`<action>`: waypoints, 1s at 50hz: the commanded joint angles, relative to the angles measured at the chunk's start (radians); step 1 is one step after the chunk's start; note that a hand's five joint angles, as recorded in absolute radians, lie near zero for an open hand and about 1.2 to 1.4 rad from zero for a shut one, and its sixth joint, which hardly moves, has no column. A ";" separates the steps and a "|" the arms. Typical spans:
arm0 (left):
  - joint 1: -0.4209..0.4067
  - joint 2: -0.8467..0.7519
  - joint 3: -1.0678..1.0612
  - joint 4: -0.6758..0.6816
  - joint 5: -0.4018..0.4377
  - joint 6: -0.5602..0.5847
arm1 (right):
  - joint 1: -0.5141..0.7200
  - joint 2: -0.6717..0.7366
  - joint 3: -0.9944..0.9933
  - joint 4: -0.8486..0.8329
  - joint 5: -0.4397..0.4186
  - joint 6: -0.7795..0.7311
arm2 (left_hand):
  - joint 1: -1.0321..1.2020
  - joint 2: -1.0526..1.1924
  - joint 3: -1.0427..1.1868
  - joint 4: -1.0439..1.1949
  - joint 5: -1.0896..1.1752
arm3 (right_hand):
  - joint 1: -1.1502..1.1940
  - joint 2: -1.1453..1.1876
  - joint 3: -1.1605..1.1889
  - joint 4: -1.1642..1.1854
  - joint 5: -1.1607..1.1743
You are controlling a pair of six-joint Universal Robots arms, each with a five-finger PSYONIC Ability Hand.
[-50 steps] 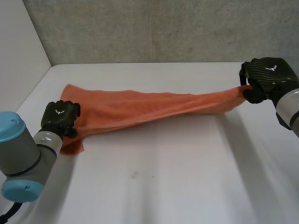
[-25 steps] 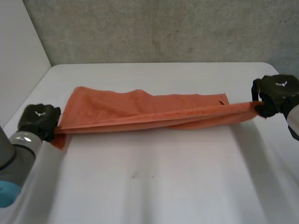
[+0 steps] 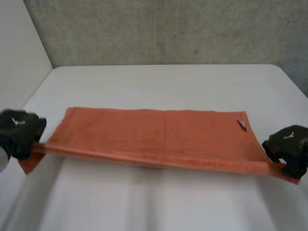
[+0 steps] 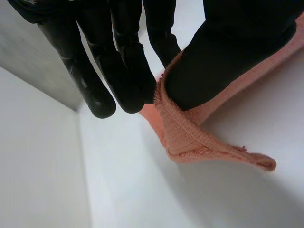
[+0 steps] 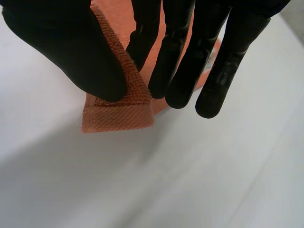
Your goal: Fold the laundry
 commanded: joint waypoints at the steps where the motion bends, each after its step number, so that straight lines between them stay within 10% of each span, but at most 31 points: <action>1: 0.014 -0.212 0.035 0.004 0.000 0.007 | 0.007 0.127 0.000 -0.029 0.011 -0.029 | 0.227 0.179 0.181 0.180 0.197 | 0.429 0.221 0.211 0.203 0.234; 15: -0.103 -0.528 0.567 0.199 -0.013 0.036 | 0.182 0.322 -0.571 -0.268 0.172 0.120 | 0.227 0.179 0.181 0.180 0.197 | 0.429 0.221 0.211 0.203 0.234; 21: -0.149 -0.512 0.788 0.550 -0.010 0.014 | 0.205 0.310 -0.836 -0.580 0.188 0.267 | 0.227 0.179 0.181 0.180 0.197 | 0.429 0.221 0.211 0.203 0.234; 27: -0.153 -0.438 0.752 0.906 -0.014 -0.135 | 0.211 0.264 -0.790 -0.777 0.183 0.378 | 0.227 0.179 0.181 0.180 0.197 | 0.429 0.221 0.211 0.203 0.234; 50: -0.103 -0.606 0.249 0.783 0.003 -0.231 | 0.205 0.348 -0.247 -0.707 0.089 0.360 | 0.227 0.179 0.181 0.180 0.197 | 0.429 0.221 0.211 0.203 0.234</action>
